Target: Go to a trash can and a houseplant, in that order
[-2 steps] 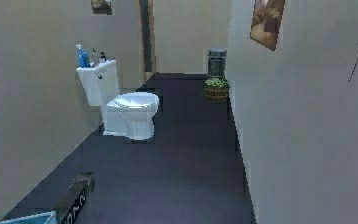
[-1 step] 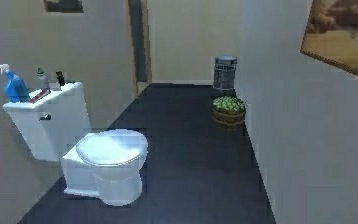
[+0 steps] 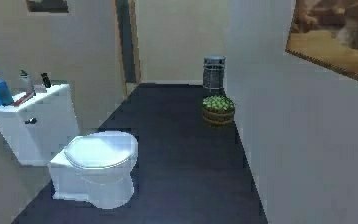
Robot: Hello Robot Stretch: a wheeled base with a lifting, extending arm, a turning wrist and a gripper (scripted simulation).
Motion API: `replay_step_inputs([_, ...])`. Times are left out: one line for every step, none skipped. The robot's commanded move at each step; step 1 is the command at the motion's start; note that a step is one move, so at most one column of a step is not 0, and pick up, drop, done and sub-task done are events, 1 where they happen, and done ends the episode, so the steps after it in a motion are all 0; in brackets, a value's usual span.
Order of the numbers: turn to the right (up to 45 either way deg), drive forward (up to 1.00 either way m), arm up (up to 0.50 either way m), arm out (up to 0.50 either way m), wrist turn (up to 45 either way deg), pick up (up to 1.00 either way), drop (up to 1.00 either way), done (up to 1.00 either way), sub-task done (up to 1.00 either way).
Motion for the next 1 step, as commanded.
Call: replay_step_inputs([0.0, 1.0, 0.0, 0.0, 0.0, 0.0, 0.0, 0.0, 0.0])
